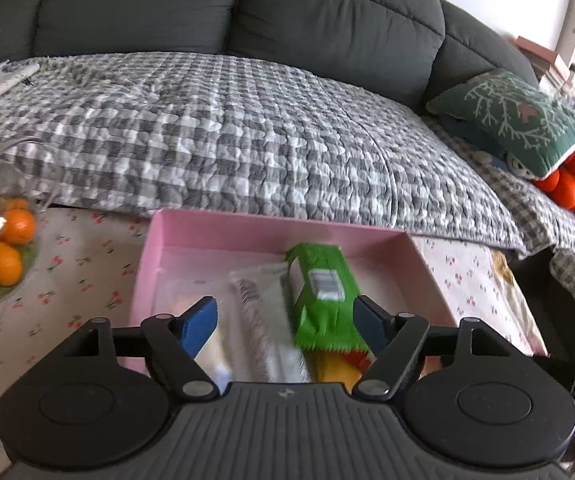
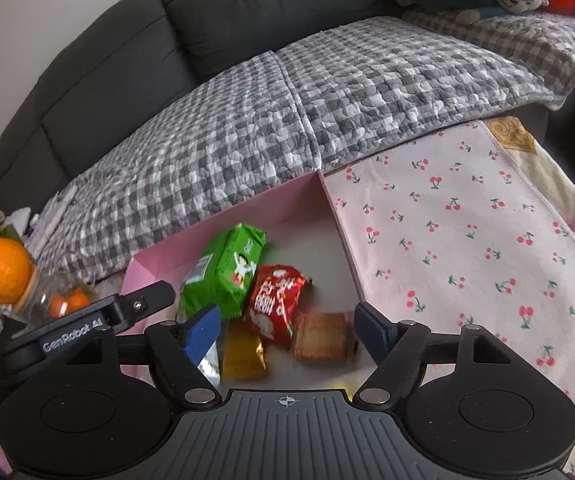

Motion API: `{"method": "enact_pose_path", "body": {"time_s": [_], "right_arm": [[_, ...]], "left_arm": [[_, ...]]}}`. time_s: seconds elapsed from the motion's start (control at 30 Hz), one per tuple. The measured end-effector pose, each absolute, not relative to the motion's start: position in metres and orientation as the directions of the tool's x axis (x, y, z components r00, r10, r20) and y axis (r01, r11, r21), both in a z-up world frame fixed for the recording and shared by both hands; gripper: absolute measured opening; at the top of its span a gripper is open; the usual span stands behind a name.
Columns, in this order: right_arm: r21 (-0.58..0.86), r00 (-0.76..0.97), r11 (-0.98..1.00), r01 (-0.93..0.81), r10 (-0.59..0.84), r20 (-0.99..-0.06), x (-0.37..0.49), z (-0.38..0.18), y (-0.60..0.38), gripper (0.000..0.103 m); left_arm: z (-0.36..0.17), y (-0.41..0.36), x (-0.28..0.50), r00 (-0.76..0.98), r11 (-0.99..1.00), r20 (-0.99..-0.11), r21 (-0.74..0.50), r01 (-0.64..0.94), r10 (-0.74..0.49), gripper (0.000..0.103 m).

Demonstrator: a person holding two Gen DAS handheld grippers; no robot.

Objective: Organize snacks
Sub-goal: 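Open both tools to drop the green packet and red candy in the box, then withdraw both open tools from the box toward the remaining snacks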

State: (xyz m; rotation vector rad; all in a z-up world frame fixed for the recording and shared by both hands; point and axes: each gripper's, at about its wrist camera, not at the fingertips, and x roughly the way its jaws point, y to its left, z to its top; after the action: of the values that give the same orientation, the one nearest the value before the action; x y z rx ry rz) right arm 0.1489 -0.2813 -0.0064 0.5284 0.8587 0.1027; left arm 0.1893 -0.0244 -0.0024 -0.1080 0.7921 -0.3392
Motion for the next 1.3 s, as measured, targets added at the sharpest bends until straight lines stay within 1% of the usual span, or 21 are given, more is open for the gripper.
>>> {"method": "enact_pose_path", "body": {"time_s": [0.03, 0.13, 0.57, 0.6, 0.67, 0.73, 0.9, 1.03, 1.13, 1.3], "right_arm": [[0.479, 0.653, 0.87, 0.119, 0.295, -0.697, 0.146, -0.005, -0.281, 0.077], [0.456, 0.646, 0.883, 0.115, 0.282, -0.709, 0.135, 0.001, -0.28, 0.081], [0.388, 0.609, 0.919, 0.069, 0.27, -0.746, 0.091, 0.029, -0.264, 0.081], [0.388, 0.608, 0.919, 0.063, 0.273, -0.746, 0.088, 0.031, -0.263, 0.081], [0.391, 0.606, 0.919, 0.054, 0.281, -0.744, 0.081, 0.033, -0.261, 0.086], [0.389, 0.605, 0.92, 0.05, 0.283, -0.744, 0.076, 0.034, -0.259, 0.088], [0.372, 0.603, 0.928, 0.019, 0.286, -0.744, 0.065, 0.035, -0.254, 0.088], [0.375, 0.598, 0.927, 0.019, 0.29, -0.747, 0.057, 0.025, -0.256, 0.088], [0.314, 0.589, 0.949, 0.032, 0.235, -0.773, 0.055, 0.018, -0.255, 0.088], [0.246, 0.604, 0.969, 0.016, 0.187, -0.775, 0.048, 0.015, -0.256, 0.088]], "left_arm": [[-0.001, -0.024, 0.186, 0.653, 0.942, -0.68, -0.214, 0.257, -0.333, 0.078], [0.003, -0.02, 0.172, 0.649, 0.946, -0.689, -0.199, 0.257, -0.322, 0.081], [0.017, -0.012, 0.123, 0.663, 0.953, -0.695, -0.119, 0.278, -0.28, 0.097], [0.017, -0.011, 0.119, 0.662, 0.954, -0.696, -0.117, 0.277, -0.278, 0.097], [0.018, -0.009, 0.112, 0.658, 0.955, -0.703, -0.109, 0.277, -0.271, 0.098], [0.017, -0.009, 0.106, 0.653, 0.955, -0.71, -0.098, 0.279, -0.263, 0.1], [0.017, -0.007, 0.091, 0.645, 0.956, -0.723, -0.078, 0.283, -0.25, 0.102], [0.014, -0.003, 0.079, 0.659, 0.954, -0.709, -0.07, 0.291, -0.252, 0.102], [0.01, 0.0, 0.073, 0.655, 0.956, -0.716, -0.063, 0.286, -0.243, 0.102], [0.009, 0.006, 0.07, 0.665, 0.96, -0.712, -0.048, 0.276, -0.227, 0.102]]}}
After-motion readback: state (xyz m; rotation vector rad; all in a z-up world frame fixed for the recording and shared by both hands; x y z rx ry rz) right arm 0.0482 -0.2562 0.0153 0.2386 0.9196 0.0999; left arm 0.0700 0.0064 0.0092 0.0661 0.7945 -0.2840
